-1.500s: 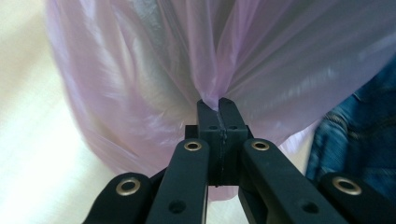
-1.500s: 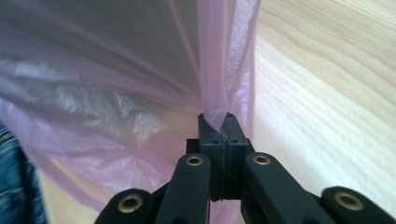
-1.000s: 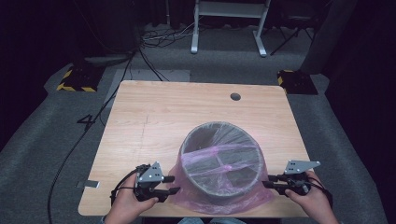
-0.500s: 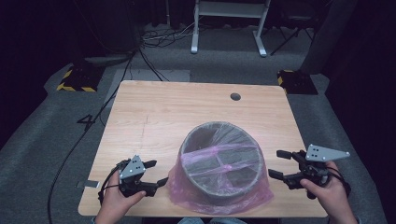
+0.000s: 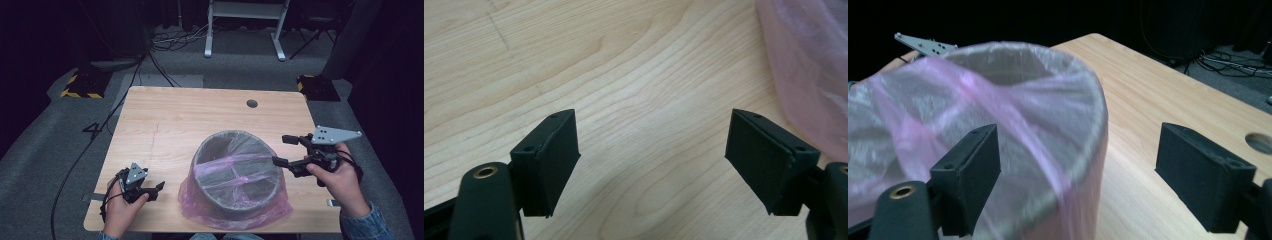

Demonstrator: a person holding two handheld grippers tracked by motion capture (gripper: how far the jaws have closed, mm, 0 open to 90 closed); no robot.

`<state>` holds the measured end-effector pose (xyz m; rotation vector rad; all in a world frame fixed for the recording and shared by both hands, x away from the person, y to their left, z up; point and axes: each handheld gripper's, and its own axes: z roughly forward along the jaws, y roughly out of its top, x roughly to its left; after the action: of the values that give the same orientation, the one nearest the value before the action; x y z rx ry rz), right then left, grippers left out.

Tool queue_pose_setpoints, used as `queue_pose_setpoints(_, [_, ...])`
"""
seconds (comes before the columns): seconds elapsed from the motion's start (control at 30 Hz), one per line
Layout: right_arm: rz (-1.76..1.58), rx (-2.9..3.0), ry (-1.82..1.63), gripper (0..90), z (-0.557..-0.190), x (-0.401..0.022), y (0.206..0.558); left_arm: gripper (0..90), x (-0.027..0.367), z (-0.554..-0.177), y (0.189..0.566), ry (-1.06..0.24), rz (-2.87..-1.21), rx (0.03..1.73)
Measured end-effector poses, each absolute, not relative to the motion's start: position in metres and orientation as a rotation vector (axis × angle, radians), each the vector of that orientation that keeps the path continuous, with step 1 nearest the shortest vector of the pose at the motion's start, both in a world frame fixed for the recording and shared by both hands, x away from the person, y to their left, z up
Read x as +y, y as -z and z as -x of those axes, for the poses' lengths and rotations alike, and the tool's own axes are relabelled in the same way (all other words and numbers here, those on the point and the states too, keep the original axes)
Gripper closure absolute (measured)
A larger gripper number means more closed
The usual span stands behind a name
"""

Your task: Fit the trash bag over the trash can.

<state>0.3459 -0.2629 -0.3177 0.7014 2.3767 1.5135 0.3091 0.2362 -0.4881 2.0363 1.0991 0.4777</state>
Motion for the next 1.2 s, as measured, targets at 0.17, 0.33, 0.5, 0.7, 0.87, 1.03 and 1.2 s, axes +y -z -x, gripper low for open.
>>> queue_pose_setpoints(0.17, [-0.621, 2.386, -1.465, 18.3, -0.352, -0.241, 0.302, 22.4, 0.237, -0.313, 0.493, -0.471, -2.041, 1.124])
queue_pose_setpoints(0.33, [-0.586, 2.399, -1.469, 18.7, -0.354, -0.212, 0.289, 23.0, 0.238, -0.317, 0.498, -0.489, -2.064, 1.136])
queue_pose_setpoints(0.5, [-0.582, 2.410, -1.500, 18.6, -0.358, -0.187, 0.284, 23.0, 0.240, -0.317, 0.500, -0.462, -2.046, 1.144])
queue_pose_setpoints(0.7, [-0.597, 2.434, -1.543, 18.4, -0.361, -0.163, 0.286, 23.0, 0.242, -0.317, 0.504, -0.458, -2.053, 1.157])
queue_pose_setpoints(0.87, [-0.571, 2.470, -1.507, 18.3, -0.360, -0.146, 0.290, 23.5, 0.242, -0.317, 0.504, -0.461, -2.048, 1.182])
queue_pose_setpoints(1.03, [-0.550, 2.523, -1.450, 20.6, -0.363, -0.132, 0.301, 23.6, 0.241, -0.318, 0.504, -0.469, -2.055, 1.181])
queue_pose_setpoints(1.2, [-0.539, 2.583, -1.398, 20.9, -0.364, -0.120, 0.315, 23.4, 0.241, -0.318, 0.505, -0.474, -2.056, 1.184])
